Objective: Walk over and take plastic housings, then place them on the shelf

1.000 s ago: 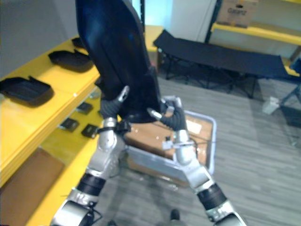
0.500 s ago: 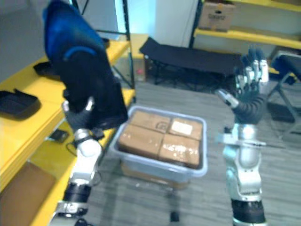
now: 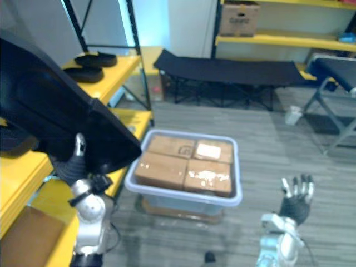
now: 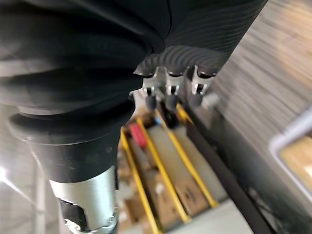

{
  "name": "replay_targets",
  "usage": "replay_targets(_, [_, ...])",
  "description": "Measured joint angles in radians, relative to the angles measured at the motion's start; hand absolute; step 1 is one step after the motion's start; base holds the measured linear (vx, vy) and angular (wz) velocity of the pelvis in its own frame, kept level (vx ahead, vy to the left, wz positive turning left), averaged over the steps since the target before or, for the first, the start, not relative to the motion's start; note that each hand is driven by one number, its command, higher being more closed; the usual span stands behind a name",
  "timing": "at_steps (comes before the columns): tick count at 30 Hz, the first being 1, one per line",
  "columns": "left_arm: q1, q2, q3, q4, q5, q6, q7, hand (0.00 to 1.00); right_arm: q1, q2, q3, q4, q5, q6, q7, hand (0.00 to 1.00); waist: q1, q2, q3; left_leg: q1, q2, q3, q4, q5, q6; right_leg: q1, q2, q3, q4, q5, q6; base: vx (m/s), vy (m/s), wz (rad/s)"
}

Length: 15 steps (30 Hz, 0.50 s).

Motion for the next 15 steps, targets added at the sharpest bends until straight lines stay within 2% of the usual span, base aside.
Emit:
replay_targets(4, [0.049, 0.010, 0.054, -0.053, 0.002, 0.001, -0.007, 1.00, -0.049, -0.012, 0.017, 0.000, -0.014, -0.010, 0.042, 0.00, 0.022, 0.014, 0.003, -0.017, -0.001, -0.053, 0.000, 0.005, -0.001, 0.020, -0.006, -0.055, -0.004, -0.011, -0.005, 0.00, -0.004, 0.36])
replay_targets(6, [0.077, 0.035, 0.102, -0.104, 0.002, 0.006, -0.006, 1.00, -0.089, -0.029, 0.040, 0.003, -0.017, -0.008, 0.063, 0.00, 0.047, 0.017, 0.005, -0.019, -0.001, -0.078, 0.000, 0.007, -0.002, 0.035, -0.009, -0.082, -0.006, -0.013, -0.002, 0.02, 0.002, 0.43])
replay_targets(9, [0.118, 0.042, 0.242, -0.225, 0.008, 0.025, 0.002, 1.00, -0.166, -0.049, 0.094, 0.035, -0.017, -0.004, 0.081, 0.00, 0.099, 0.018, 0.005, -0.043, -0.008, -0.147, 0.005, 0.018, 0.007, 0.060, -0.018, -0.151, -0.005, -0.019, -0.001, 0.03, 0.009, 0.67])
replay_targets(10, [0.144, 0.043, 0.324, -0.268, 0.014, 0.049, 0.005, 1.00, -0.206, -0.055, 0.123, 0.069, -0.017, 0.000, 0.093, 0.00, 0.127, 0.019, 0.005, -0.053, -0.013, -0.182, 0.005, 0.020, 0.007, 0.079, -0.023, -0.191, -0.005, -0.026, 0.002, 0.04, 0.011, 0.64])
replay_targets(11, [0.157, 0.043, 0.352, -0.277, 0.015, 0.055, 0.008, 1.00, -0.223, -0.058, 0.135, 0.083, -0.017, 0.004, 0.098, 0.00, 0.139, 0.020, 0.009, -0.054, -0.016, -0.197, 0.005, 0.020, 0.008, 0.088, -0.025, -0.204, -0.005, -0.030, 0.004, 0.04, 0.014, 0.79])
replay_targets(12, [0.192, 0.043, 0.410, -0.283, 0.018, 0.071, 0.019, 1.00, -0.256, -0.062, 0.164, 0.112, -0.018, 0.013, 0.103, 0.00, 0.168, 0.022, 0.010, -0.057, -0.024, -0.226, 0.005, 0.020, 0.008, 0.106, -0.032, -0.232, -0.005, -0.037, 0.009, 0.03, 0.011, 0.63])
replay_targets(14, [0.253, 0.042, 0.500, -0.283, 0.037, 0.087, 0.021, 1.00, -0.318, -0.062, 0.211, 0.168, -0.023, 0.015, 0.105, 0.00, 0.200, 0.021, 0.011, -0.075, -0.034, -0.273, 0.004, 0.023, 0.012, 0.129, -0.039, -0.285, -0.005, -0.051, 0.013, 0.04, 0.001, 0.82])
replay_targets(15, [0.288, 0.040, 0.554, -0.283, 0.042, 0.087, 0.021, 1.00, -0.352, -0.062, 0.236, 0.202, -0.048, 0.015, 0.108, 0.00, 0.229, 0.016, 0.013, -0.088, -0.038, -0.308, 0.004, 0.025, 0.011, 0.139, -0.040, -0.322, -0.005, -0.058, 0.014, 0.03, -0.013, 0.76])
